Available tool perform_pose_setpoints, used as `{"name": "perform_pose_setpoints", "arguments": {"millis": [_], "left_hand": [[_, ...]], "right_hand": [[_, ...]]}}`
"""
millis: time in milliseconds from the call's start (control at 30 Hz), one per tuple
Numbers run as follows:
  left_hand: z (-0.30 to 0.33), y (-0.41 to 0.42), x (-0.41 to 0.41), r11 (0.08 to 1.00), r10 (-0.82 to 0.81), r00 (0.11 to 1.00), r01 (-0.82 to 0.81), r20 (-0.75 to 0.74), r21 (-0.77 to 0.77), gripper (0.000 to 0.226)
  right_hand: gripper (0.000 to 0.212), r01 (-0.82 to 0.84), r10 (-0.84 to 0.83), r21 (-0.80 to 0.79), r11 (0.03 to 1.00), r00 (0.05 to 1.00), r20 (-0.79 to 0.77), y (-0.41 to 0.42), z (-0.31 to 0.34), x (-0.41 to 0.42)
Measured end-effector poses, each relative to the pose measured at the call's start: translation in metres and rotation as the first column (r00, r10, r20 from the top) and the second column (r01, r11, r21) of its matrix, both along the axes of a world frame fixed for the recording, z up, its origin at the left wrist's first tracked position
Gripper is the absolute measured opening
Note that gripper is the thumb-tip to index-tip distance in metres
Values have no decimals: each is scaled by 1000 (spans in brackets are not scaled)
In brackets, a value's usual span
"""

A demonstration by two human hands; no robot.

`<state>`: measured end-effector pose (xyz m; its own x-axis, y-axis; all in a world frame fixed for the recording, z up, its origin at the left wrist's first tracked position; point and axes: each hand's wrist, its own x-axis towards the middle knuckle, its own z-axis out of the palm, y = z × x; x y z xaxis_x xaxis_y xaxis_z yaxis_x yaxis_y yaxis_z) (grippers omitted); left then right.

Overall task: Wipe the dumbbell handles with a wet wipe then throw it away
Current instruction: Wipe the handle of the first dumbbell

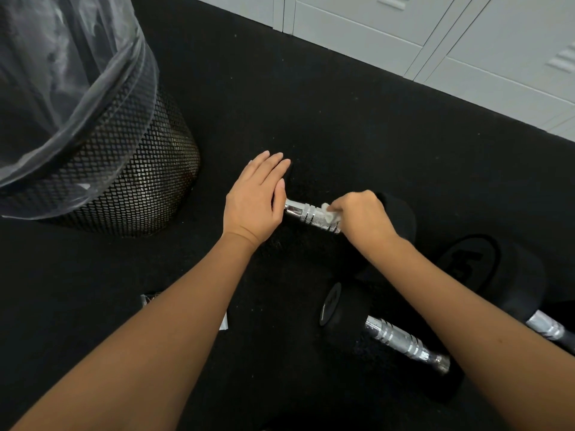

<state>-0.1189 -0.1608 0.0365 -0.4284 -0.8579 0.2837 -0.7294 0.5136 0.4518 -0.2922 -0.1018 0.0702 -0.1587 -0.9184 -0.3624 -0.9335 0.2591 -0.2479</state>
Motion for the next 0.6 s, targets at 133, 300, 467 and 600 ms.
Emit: {"name": "perform_pose_setpoints", "arguments": {"millis": [133,300,467,600], "left_hand": [[0,0,0,1000,-3,1000,3,6,-3,41],[0,0,0,1000,-3,1000,3,-3,-3,41],[1,0,-1,1000,0,1000,0,-2,-9,41],[0,0,0,1000,-4,1000,4,-2,7,43]], "right_hand": [[30,130,-142,100,986,982,124,-29,2,0],[35,82,-100,112,990,981,168,-29,4,-1],[26,16,-69,243,970,974,214,-34,17,-12],[26,39,-117,278,960,957,267,-38,18,-17]]}}
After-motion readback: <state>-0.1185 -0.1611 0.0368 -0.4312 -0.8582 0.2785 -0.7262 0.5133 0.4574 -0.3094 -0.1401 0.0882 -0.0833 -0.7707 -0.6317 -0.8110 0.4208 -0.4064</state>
